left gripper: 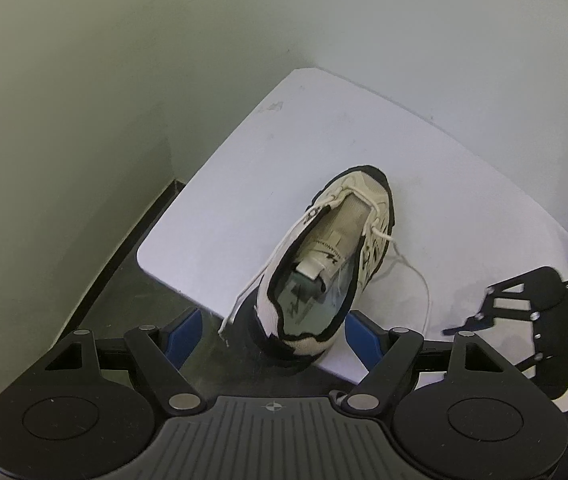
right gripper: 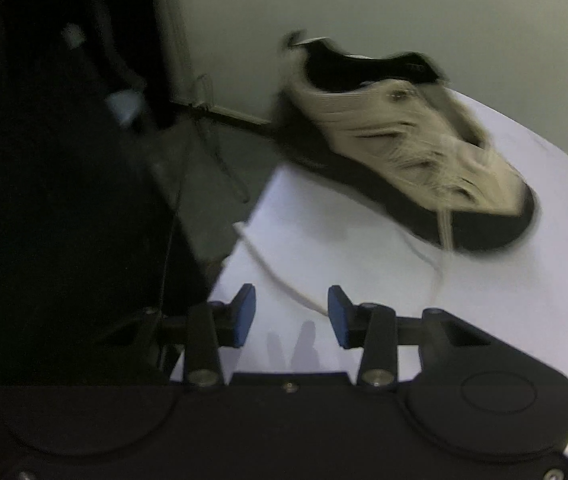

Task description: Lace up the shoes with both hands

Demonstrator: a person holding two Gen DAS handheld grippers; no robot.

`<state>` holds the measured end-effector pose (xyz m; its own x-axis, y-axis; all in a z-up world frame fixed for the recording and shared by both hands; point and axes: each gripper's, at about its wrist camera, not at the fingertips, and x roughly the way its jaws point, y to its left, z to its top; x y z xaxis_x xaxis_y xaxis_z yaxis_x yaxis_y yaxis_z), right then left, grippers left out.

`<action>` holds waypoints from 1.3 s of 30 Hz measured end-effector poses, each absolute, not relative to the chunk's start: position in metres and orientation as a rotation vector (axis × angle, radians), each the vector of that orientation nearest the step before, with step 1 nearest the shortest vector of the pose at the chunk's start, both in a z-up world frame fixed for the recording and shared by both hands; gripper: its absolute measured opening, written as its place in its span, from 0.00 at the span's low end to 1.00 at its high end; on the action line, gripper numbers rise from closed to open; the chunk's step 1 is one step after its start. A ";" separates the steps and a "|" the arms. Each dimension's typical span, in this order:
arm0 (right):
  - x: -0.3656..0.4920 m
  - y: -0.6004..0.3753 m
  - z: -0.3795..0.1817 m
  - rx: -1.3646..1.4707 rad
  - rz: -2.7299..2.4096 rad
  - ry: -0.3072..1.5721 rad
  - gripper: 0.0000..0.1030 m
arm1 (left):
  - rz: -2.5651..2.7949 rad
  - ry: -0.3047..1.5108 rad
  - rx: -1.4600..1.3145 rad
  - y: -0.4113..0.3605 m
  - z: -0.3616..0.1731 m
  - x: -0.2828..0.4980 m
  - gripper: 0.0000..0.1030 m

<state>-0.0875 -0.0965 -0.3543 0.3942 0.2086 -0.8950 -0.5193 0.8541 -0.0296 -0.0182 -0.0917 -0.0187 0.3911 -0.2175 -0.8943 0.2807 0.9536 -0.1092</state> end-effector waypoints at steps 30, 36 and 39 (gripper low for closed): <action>-0.132 -0.186 -0.387 -0.459 0.080 1.214 0.02 | -0.341 1.127 0.104 -0.138 -0.005 -0.006 0.72; -0.136 -0.175 -0.363 -0.437 0.149 1.122 0.24 | -0.341 1.131 0.035 -0.133 -0.004 0.003 0.72; -0.120 -0.166 -0.355 -0.401 0.208 1.071 0.27 | -0.338 1.157 -0.020 -0.132 -0.010 0.009 0.72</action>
